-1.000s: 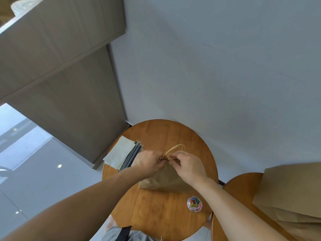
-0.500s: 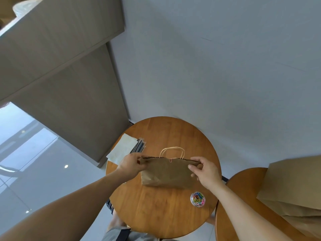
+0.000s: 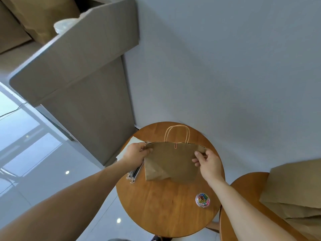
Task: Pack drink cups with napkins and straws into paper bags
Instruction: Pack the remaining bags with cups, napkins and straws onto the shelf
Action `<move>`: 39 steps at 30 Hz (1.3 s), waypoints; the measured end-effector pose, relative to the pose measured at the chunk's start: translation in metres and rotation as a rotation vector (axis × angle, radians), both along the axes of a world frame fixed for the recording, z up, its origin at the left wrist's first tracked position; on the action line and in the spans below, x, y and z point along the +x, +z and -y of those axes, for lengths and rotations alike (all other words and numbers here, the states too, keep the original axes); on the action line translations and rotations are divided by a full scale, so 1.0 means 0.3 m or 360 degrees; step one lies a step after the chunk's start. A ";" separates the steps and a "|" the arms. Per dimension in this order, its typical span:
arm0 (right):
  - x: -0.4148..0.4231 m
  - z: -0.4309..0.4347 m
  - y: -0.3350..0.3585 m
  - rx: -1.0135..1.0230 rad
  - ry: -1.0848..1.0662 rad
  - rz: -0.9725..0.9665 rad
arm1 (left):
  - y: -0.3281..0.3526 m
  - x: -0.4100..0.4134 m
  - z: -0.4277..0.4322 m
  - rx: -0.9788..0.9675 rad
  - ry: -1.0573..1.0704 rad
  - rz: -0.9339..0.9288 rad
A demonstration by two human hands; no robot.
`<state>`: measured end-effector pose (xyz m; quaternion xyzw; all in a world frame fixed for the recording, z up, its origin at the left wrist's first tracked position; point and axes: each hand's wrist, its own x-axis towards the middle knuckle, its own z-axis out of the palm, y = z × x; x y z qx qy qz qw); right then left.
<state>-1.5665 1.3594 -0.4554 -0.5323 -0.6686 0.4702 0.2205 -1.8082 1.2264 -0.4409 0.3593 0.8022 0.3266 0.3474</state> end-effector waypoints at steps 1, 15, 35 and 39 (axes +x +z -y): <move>-0.018 0.010 0.024 0.0044 -0.0031 -0.0040 | 0.031 -0.012 0.016 0.0067 0.0014 0.0022; -0.478 0.303 0.537 0.0529 -0.0052 -0.0624 | 0.532 -0.295 0.466 0.0923 0.0552 0.0037; -1.287 0.635 1.229 0.0636 0.0488 -0.1295 | 1.173 -0.851 0.933 0.1603 0.1111 -0.0638; -1.484 0.566 1.316 0.0646 0.0656 -0.1343 | 1.258 -1.001 0.895 0.1645 0.1195 -0.0776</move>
